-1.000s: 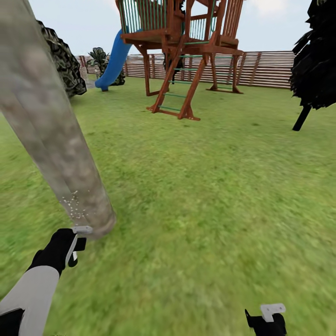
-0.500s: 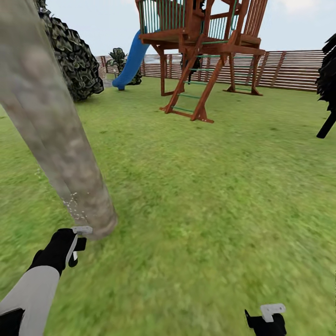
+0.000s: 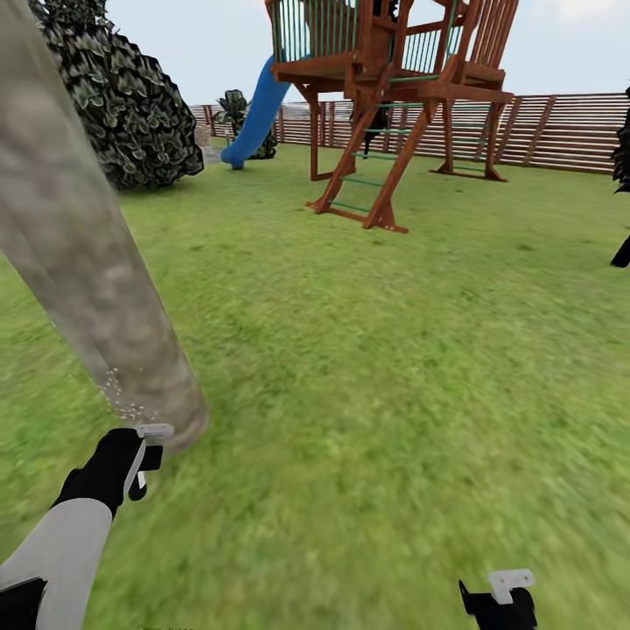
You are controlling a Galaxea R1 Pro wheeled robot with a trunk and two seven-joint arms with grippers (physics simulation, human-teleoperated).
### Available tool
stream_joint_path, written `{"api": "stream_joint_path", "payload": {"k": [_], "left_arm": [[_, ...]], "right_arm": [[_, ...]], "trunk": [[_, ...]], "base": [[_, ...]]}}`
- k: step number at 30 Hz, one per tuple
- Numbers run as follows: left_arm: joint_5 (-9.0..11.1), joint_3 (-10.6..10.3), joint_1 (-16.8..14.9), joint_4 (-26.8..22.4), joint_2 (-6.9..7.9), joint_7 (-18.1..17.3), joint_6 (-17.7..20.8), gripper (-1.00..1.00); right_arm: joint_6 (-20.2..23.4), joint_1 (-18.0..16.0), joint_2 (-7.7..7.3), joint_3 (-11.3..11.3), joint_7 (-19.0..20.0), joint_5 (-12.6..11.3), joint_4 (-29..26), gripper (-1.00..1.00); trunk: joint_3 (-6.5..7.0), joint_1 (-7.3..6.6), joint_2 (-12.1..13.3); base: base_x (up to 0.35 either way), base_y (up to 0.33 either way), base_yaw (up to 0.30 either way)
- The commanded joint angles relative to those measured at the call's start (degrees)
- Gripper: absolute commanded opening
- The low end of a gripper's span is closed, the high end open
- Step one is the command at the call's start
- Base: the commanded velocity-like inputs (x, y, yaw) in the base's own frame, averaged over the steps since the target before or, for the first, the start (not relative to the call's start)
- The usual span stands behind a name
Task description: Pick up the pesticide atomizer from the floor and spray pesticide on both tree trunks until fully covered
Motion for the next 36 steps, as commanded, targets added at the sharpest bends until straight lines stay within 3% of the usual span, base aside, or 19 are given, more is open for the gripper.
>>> {"api": "stream_joint_path", "payload": {"k": [1,36], "left_arm": [[0.0,0.0,0.0,0.0,0.0,0.0,0.0,-1.0],[0.0,0.0,0.0,0.1,-0.92,0.0,-0.7,-1.0]], "right_arm": [[0.0,0.0,0.0,0.0,0.0,0.0,0.0,1.0],[0.0,0.0,0.09,0.0,0.1,0.1,0.0,1.0]], "trunk": [[0.0,0.0,0.0],[0.0,0.0,0.0]], "base": [[0.089,-0.262,0.275],[0.165,-0.239,0.278]]}}
